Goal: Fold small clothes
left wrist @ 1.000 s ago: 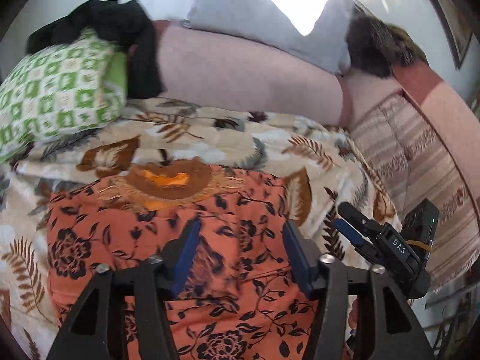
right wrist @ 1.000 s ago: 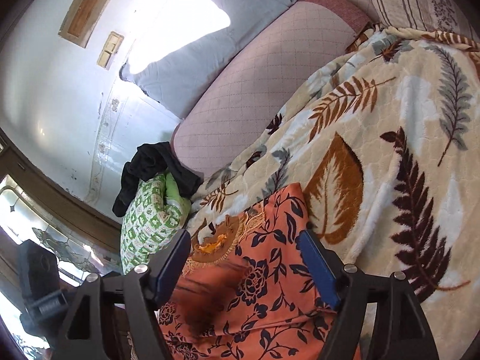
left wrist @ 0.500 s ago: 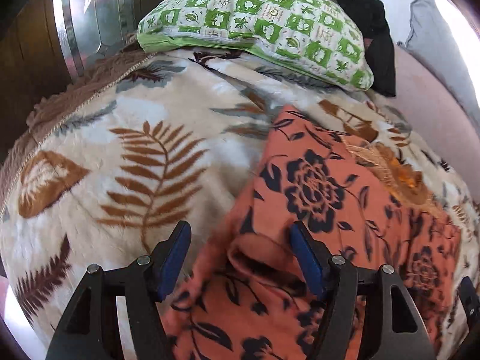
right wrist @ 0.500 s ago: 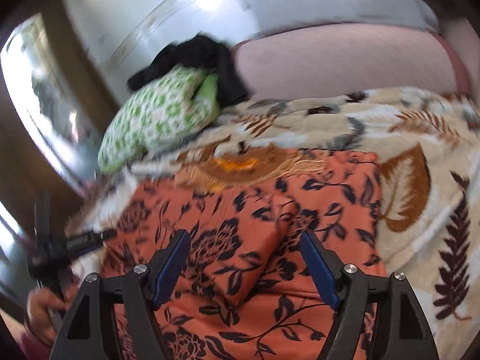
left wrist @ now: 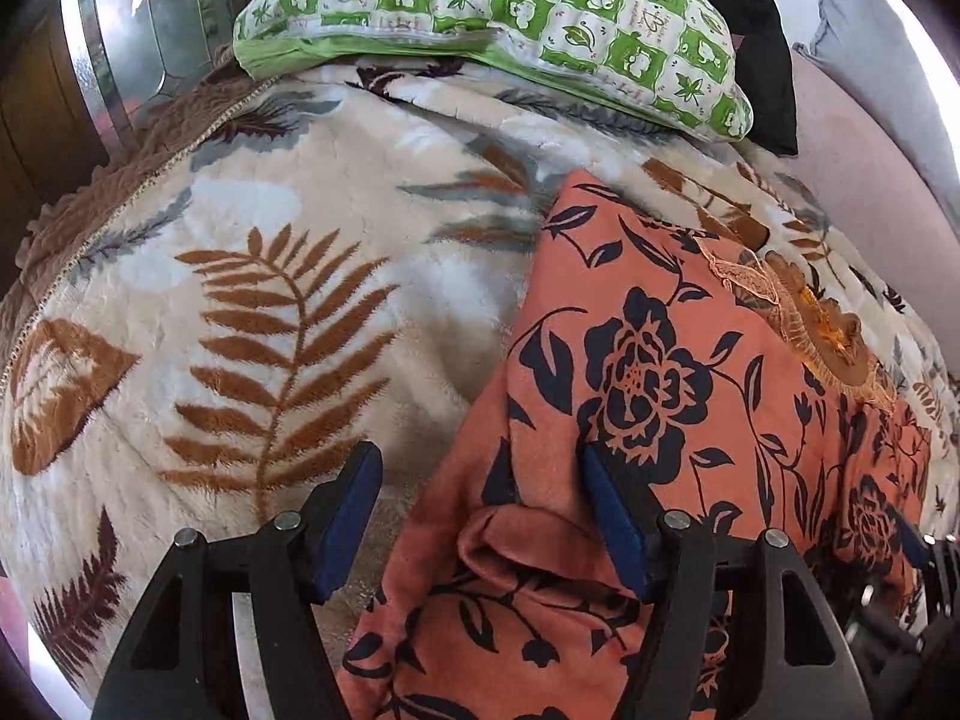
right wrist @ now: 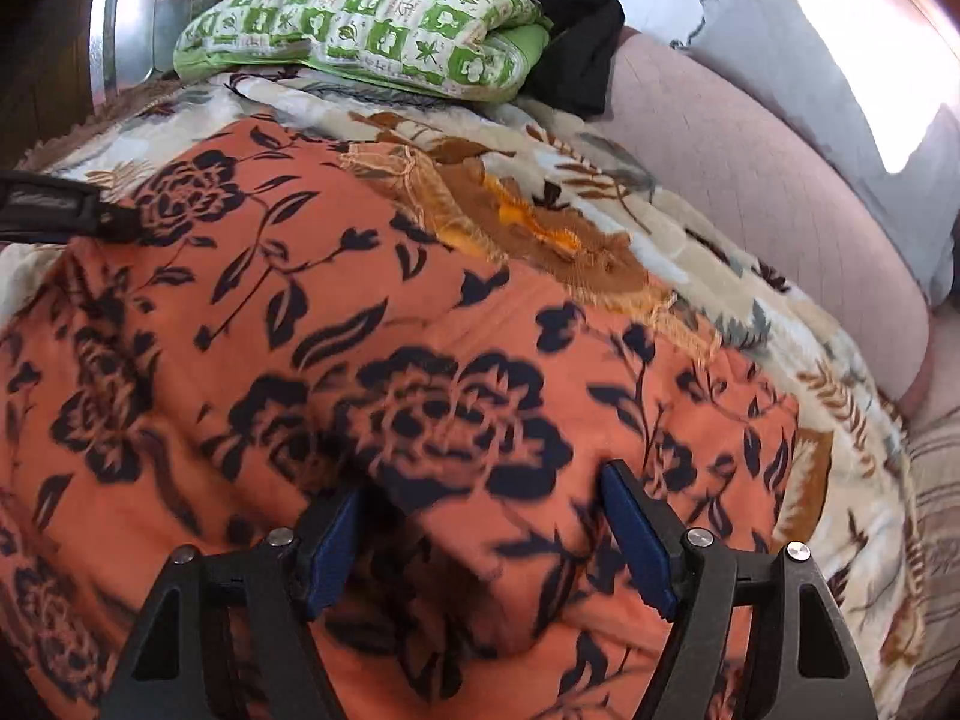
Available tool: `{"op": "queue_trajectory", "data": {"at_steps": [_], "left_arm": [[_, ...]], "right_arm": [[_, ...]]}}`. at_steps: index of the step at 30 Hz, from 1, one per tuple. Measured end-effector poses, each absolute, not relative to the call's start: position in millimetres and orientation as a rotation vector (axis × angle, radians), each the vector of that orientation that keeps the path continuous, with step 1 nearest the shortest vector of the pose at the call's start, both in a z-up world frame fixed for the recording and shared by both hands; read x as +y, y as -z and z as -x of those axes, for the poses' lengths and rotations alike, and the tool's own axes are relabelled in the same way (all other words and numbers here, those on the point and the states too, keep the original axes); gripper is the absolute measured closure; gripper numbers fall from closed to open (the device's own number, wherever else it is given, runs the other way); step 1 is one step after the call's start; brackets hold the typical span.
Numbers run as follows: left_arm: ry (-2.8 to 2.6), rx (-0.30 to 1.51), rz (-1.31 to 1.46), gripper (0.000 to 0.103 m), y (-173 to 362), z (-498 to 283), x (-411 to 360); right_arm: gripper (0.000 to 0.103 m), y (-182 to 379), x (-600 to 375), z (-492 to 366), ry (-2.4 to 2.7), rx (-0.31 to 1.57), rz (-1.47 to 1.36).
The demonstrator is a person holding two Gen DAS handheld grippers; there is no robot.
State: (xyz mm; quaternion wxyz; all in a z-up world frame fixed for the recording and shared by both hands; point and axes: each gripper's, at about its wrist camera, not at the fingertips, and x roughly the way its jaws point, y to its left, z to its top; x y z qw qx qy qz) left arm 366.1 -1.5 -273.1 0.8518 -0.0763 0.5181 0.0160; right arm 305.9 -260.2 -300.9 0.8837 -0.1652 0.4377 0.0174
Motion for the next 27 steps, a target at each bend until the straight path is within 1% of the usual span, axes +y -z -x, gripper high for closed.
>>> {"op": "queue_trajectory", "data": {"at_steps": [1,2,3,4,7,10,13,14,15,16,20,22,24,27], "left_arm": [[-0.031,1.094,0.168,0.032,273.7,-367.2,0.9],[-0.026,1.096,0.178,0.032,273.9,-367.1,2.8],[-0.025,1.098,0.188,0.032,273.5,-366.4,3.1],[-0.026,1.099,0.197,0.032,272.8,-364.8,3.1],[-0.020,1.093,0.188,0.032,270.4,-361.1,0.9],[-0.024,1.072,0.175,0.032,266.4,-356.6,0.9],[-0.031,1.061,0.165,0.032,263.0,-351.6,2.6],[-0.034,1.055,0.162,0.032,260.9,-349.6,2.9],[-0.037,1.037,0.156,0.032,256.7,-346.3,1.8],[-0.041,1.014,0.143,0.032,252.0,-343.1,0.2],[-0.030,0.884,0.077,0.032,228.8,-332.0,-11.5],[0.012,0.878,0.071,0.032,228.3,-333.8,-17.3],[0.000,0.932,0.044,0.032,240.8,-341.4,-21.7],[-0.022,1.098,-0.031,0.031,278.7,-359.4,-27.8]], "right_arm": [[0.057,297.5,-263.2,-311.0,-0.020,0.925,0.331],[0.083,290.4,-271.1,-314.1,0.025,0.921,0.308],[0.086,280.8,-283.2,-313.3,0.050,0.895,0.247],[0.086,270.6,-301.7,-309.9,0.066,0.873,0.140],[0.086,258.6,-380.2,-284.4,0.118,0.843,-0.261],[0.082,275.2,-446.6,-247.2,0.129,0.855,-0.556],[0.073,291.2,-496.2,-200.6,0.245,0.846,-0.750],[0.065,293.8,-506.4,-187.8,0.265,0.827,-0.797],[0.050,293.9,-512.7,-177.2,0.278,0.798,-0.827],[0.046,290.3,-513.4,-171.3,0.281,0.767,-0.822],[0.046,268.3,-484.6,-194.7,0.174,0.747,-0.709],[0.046,260.8,-463.3,-215.4,0.150,0.754,-0.643],[0.046,267.6,-442.7,-235.4,0.148,0.795,-0.594],[0.047,305.1,-428.6,-266.6,0.199,0.941,-0.546]]}}
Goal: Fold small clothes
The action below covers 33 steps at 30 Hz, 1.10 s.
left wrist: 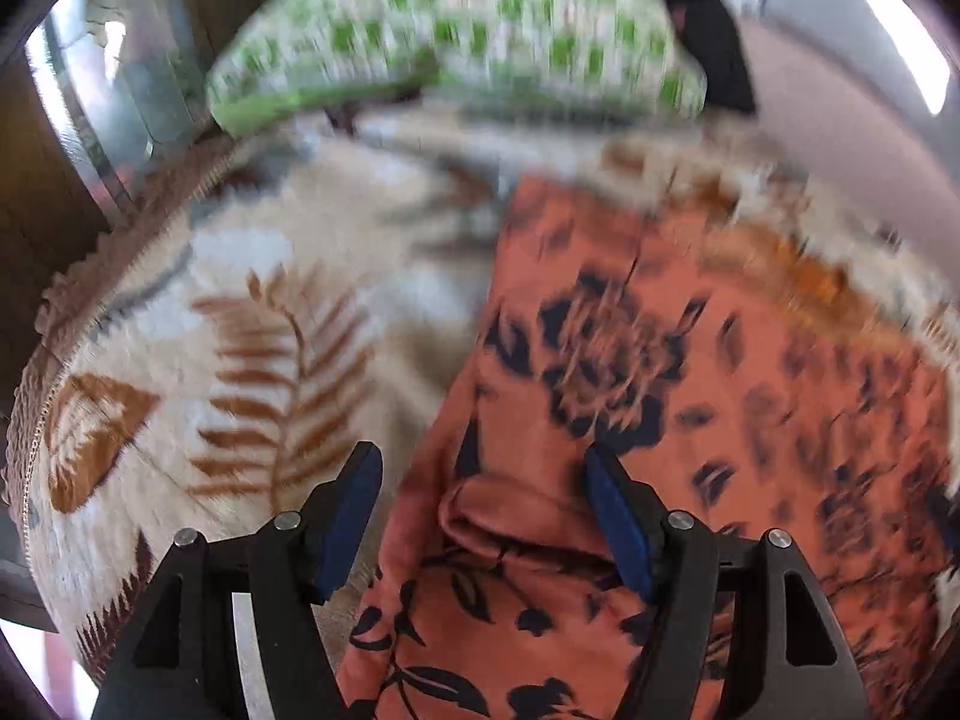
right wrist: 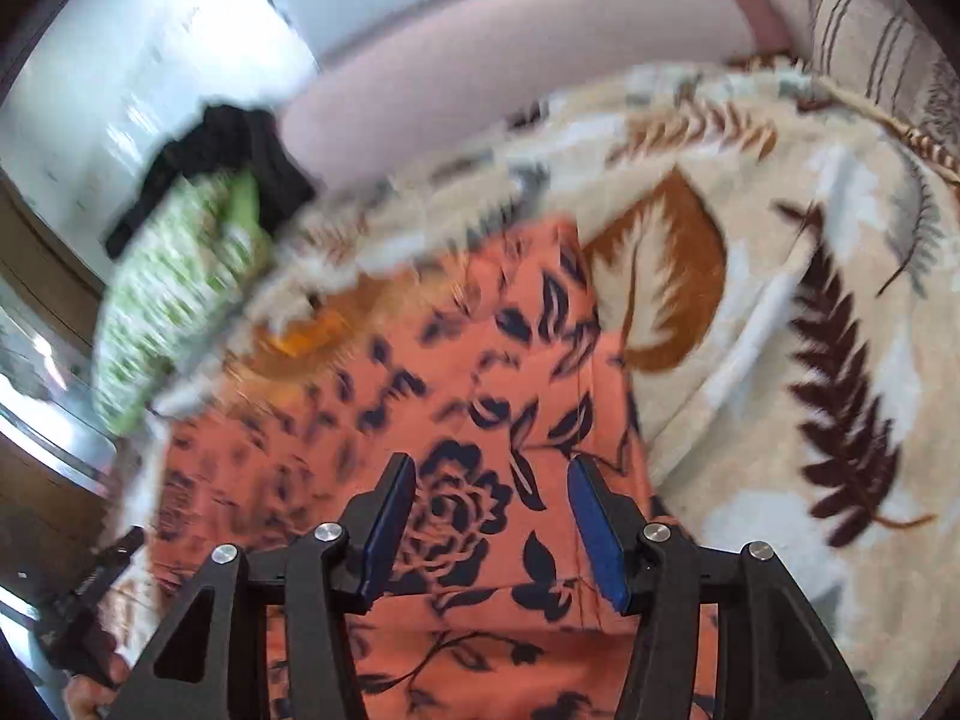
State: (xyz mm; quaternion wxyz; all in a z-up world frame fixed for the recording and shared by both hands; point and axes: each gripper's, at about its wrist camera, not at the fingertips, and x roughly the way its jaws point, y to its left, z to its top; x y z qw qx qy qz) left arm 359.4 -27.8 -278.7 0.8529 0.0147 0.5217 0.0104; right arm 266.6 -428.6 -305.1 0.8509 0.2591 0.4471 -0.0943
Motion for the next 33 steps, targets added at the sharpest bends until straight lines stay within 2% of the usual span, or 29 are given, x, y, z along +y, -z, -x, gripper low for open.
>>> {"op": "queue_trajectory", "data": {"at_steps": [3,5,11,16,22,27,28,29,30,33], "left_arm": [[0.010,1.107,0.070,0.031,274.8,-357.8,-13.8],[0.042,1.073,0.114,0.031,262.2,-350.4,-5.4],[0.116,1.007,0.080,0.031,239.5,-295.5,16.0],[0.190,1.029,0.143,0.031,234.7,-237.3,54.7],[0.234,1.140,0.098,0.031,256.8,-169.4,95.8],[0.282,1.214,0.258,0.032,283.7,-142.1,126.7],[0.296,1.216,0.290,0.038,287.6,-137.5,129.0],[0.313,1.216,0.307,0.052,290.2,-133.8,128.5],[0.336,1.214,0.317,0.058,291.8,-130.6,125.8],[0.350,1.196,0.313,0.059,294.2,-125.8,117.6]], "right_arm": [[0.047,292.1,-414.6,-269.5,0.181,0.937,-0.451],[0.047,280.6,-417.1,-258.0,0.084,0.935,-0.510],[0.046,245.4,-431.7,-183.1,0.035,0.875,-0.579],[0.042,232.7,-446.9,-116.3,-0.019,0.926,-0.579],[0.039,242.8,-458.7,-54.0,-0.034,0.974,-0.618],[0.039,269.6,-455.9,-30.6,-0.010,1.024,-0.641],[0.039,274.6,-455.5,-27.9,-0.004,1.029,-0.646],[0.039,279.0,-455.2,-25.7,0.005,1.034,-0.650],[0.039,282.1,-454.1,-24.4,0.012,1.039,-0.653],[0.039,285.3,-449.9,-21.5,0.013,1.047,-0.640]]}}
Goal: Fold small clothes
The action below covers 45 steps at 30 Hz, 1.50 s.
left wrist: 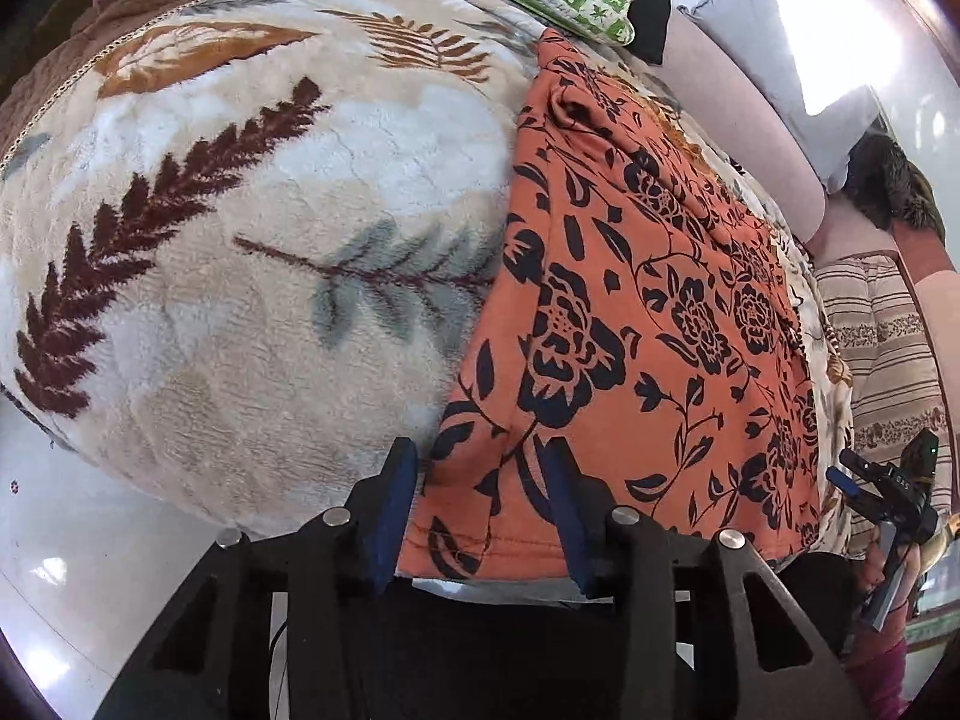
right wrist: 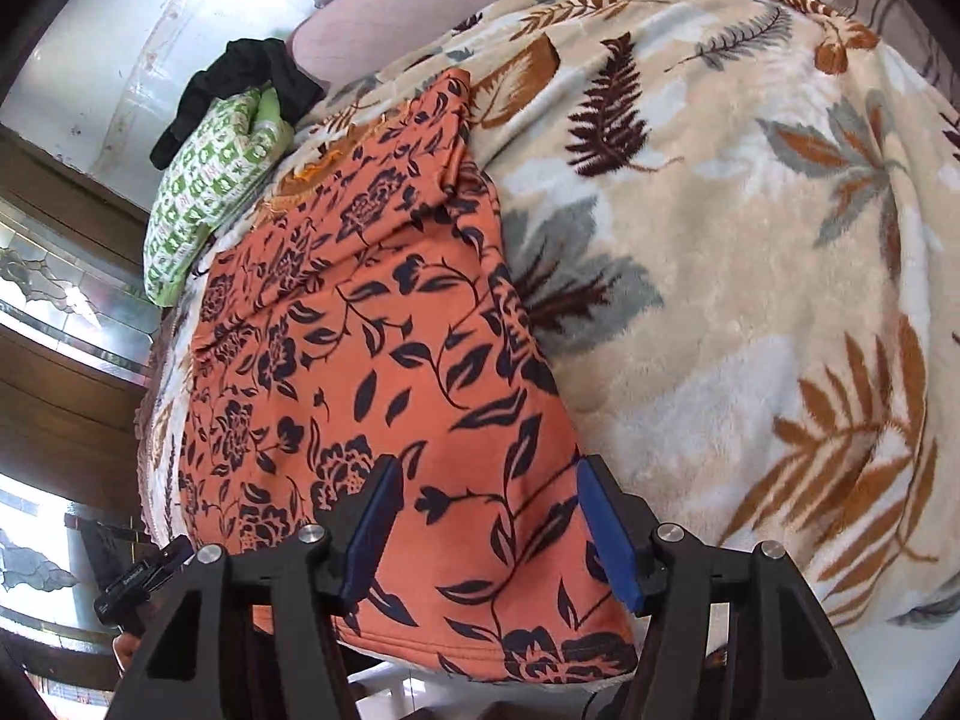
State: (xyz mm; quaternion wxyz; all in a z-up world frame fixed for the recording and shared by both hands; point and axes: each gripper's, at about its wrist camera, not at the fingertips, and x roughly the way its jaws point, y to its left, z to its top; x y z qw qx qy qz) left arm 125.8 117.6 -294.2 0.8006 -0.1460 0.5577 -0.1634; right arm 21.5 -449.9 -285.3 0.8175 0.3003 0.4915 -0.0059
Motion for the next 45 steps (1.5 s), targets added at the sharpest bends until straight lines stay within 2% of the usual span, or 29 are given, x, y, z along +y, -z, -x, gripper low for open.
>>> {"op": "queue_trajectory", "data": {"at_steps": [10,12,13,14,18,19,20,21,24,25,28,34,35,36,37,38,40,45], "left_arm": [[0.454,1.177,0.262,0.060,295.8,-136.8,102.5],[0.450,1.174,0.264,0.073,294.7,-139.2,104.6],[0.462,1.171,0.267,0.085,294.1,-139.4,105.3],[0.482,1.170,0.277,0.087,294.2,-139.1,105.5],[0.530,1.182,0.262,0.087,298.8,-136.0,98.9],[0.541,1.177,0.261,0.085,298.8,-135.7,96.5],[0.552,1.178,0.266,0.077,298.9,-136.0,95.8],[0.566,1.180,0.278,0.075,299.1,-136.7,95.3],[0.576,1.194,0.287,0.075,299.0,-139.4,93.3],[0.575,1.197,0.282,0.076,298.3,-139.9,92.9],[0.566,1.209,0.247,0.093,297.8,-142.2,89.7],[0.579,1.217,0.240,0.093,297.0,-147.5,84.0],[0.572,1.226,0.237,0.093,298.0,-148.9,83.0],[0.569,1.237,0.237,0.093,299.0,-150.5,81.8],[0.567,1.241,0.236,0.093,298.9,-151.7,80.3],[0.565,1.242,0.235,0.093,298.1,-152.2,80.0],[0.562,1.248,0.238,0.093,296.4,-152.4,81.3],[0.593,1.220,0.266,0.096,279.6,-152.1,91.3]], "right_arm": [[0.039,290.1,-460.6,-16.5,0.041,1.051,-0.663],[0.039,295.6,-462.4,-16.9,0.039,1.071,-0.675],[0.039,297.2,-463.1,-16.8,0.039,1.076,-0.679],[0.039,298.3,-463.9,-17.1,0.037,1.078,-0.683],[0.039,300.0,-467.0,-20.7,0.044,1.076,-0.684],[0.039,300.9,-468.4,-22.0,0.047,1.074,-0.687],[0.039,302.3,-469.6,-22.7,0.047,1.073,-0.696],[0.039,304.1,-471.3,-23.9,0.046,1.074,-0.705],[0.039,309.3,-476.0,-25.7,0.053,1.076,-0.719],[0.039,311.4,-476.7,-26.0,0.056,1.076,-0.718],[0.039,318.1,-477.6,-25.3,0.053,1.078,-0.715],[0.039,317.9,-452.3,-21.2,-0.028,1.082,-0.598],[0.046,316.0,-443.4,-20.5,-0.035,1.088,-0.543],[0.070,316.3,-436.9,-20.0,-0.045,1.099,-0.513],[0.081,318.0,-431.8,-19.8,-0.045,1.116,-0.494],[0.087,317.7,-428.1,-18.6,-0.038,1.117,-0.478],[0.093,312.1,-422.6,-16.7,-0.042,1.105,-0.451],[0.095,279.9,-430.6,-12.2,-0.115,1.017,-0.550]]}}
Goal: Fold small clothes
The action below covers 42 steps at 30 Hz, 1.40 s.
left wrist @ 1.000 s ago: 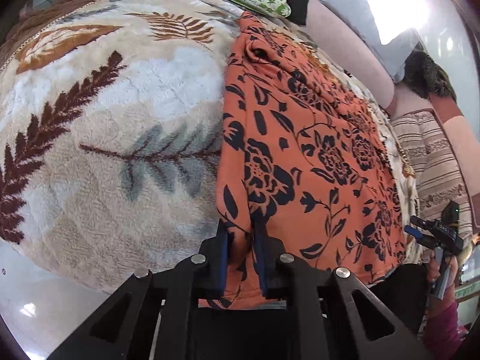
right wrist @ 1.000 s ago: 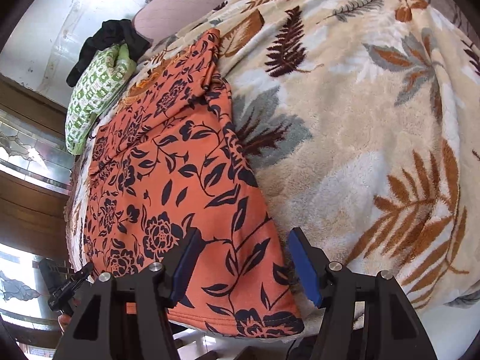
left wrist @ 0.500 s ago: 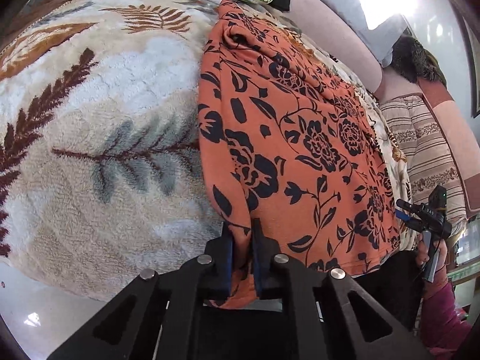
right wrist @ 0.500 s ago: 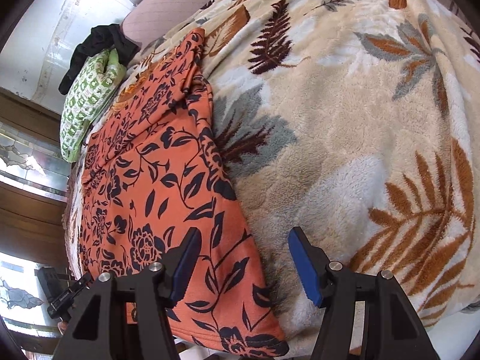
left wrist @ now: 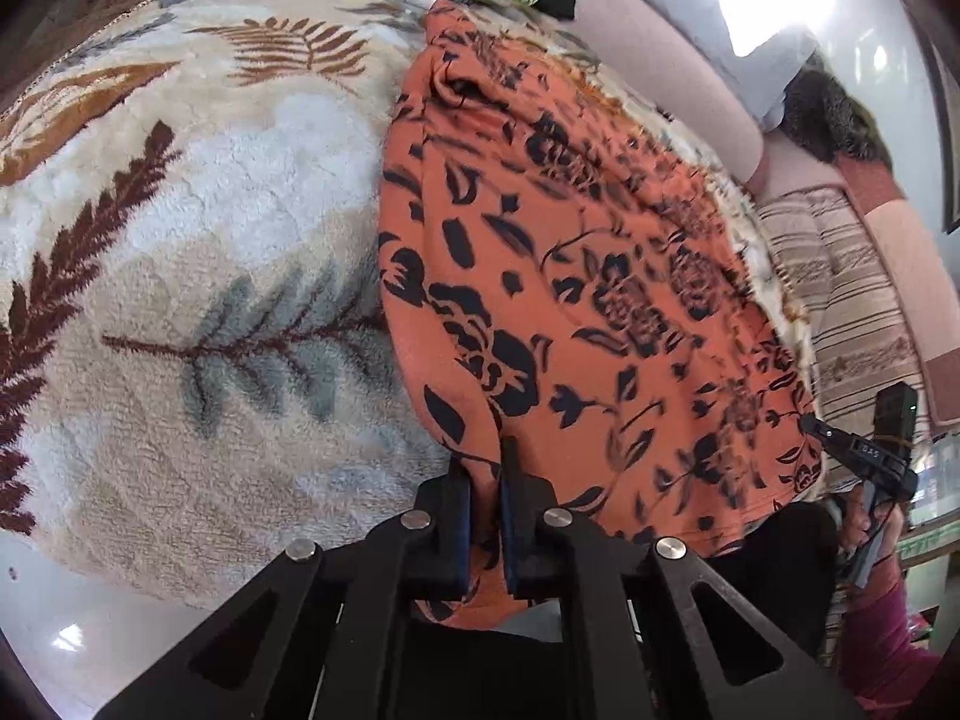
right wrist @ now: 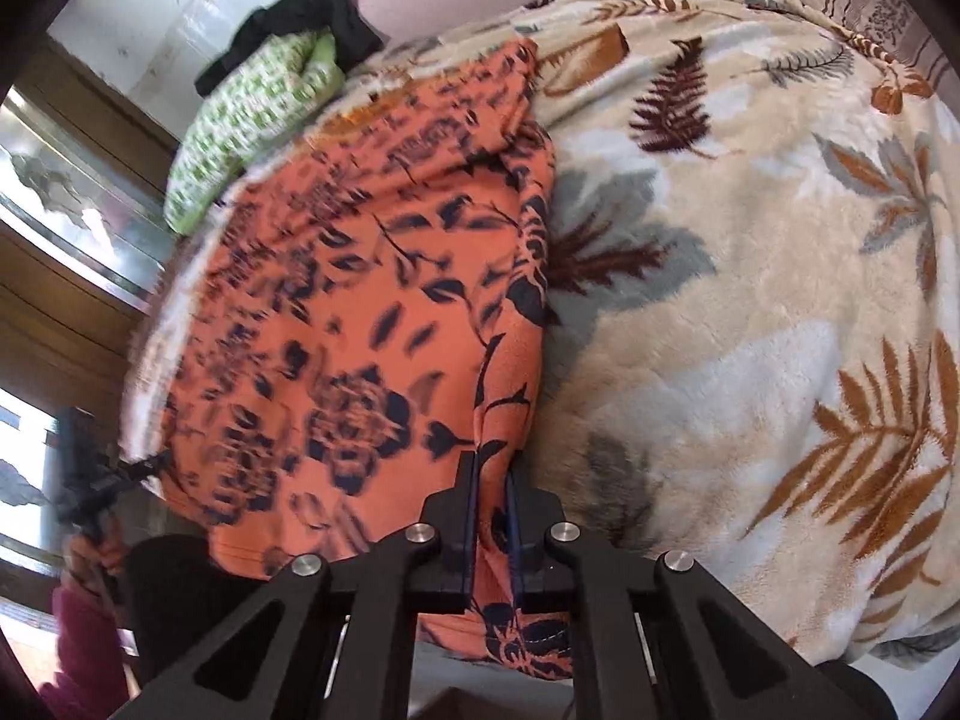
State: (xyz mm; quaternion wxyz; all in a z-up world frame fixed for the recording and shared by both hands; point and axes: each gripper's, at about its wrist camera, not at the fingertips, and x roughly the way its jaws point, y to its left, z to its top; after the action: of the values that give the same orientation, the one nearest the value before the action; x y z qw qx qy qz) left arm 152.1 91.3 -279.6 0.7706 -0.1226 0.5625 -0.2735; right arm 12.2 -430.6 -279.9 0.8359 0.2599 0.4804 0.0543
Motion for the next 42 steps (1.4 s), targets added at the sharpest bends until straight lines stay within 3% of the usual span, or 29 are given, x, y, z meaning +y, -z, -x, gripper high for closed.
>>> {"op": "queue_trajectory", "data": {"at_steps": [11,14,19,28,31,32,33,35,38,40,41,42], "left_arm": [[0.704,1.081,0.405,0.096,184.4,-215.4,108.7],[0.701,1.067,0.359,0.096,170.8,-243.8,91.7],[0.706,1.085,0.322,0.096,177.9,-248.9,79.6],[0.639,1.104,0.390,0.096,199.9,-199.1,121.5],[0.629,1.111,0.378,0.095,206.5,-183.7,123.9],[0.622,1.115,0.371,0.095,209.7,-179.1,123.9],[0.617,1.119,0.370,0.095,212.9,-175.9,124.1],[0.608,1.129,0.374,0.095,220.3,-172.0,126.1],[0.588,1.145,0.383,0.095,230.4,-170.1,126.9],[0.571,1.153,0.368,0.095,235.0,-170.4,124.7],[0.564,1.158,0.360,0.095,237.1,-171.0,123.9],[0.560,1.164,0.356,0.095,238.9,-171.8,122.8]], "right_arm": [[0.097,197.6,-486.1,-51.9,-0.236,0.709,-0.859],[0.097,187.2,-498.6,-89.1,-0.183,0.757,-0.809],[0.095,214.7,-486.4,-112.7,-0.133,0.979,-0.696],[0.094,307.1,-477.5,-31.1,-0.067,1.110,-0.742],[0.080,312.1,-474.2,-16.3,-0.065,1.082,-0.781],[0.064,313.6,-474.5,-12.6,-0.064,1.071,-0.805],[0.038,315.1,-474.2,-8.4,-0.059,1.057,-0.832],[0.020,315.7,-473.6,-1.7,-0.053,0.992,-0.878],[0.021,324.5,-454.6,-10.5,-0.083,1.051,-0.821],[0.027,321.8,-434.7,-10.8,-0.069,1.062,-0.702],[0.046,319.9,-424.0,-12.7,-0.073,1.091,-0.626],[0.091,319.5,-414.2,-14.8,-0.074,1.134,-0.553]]}}
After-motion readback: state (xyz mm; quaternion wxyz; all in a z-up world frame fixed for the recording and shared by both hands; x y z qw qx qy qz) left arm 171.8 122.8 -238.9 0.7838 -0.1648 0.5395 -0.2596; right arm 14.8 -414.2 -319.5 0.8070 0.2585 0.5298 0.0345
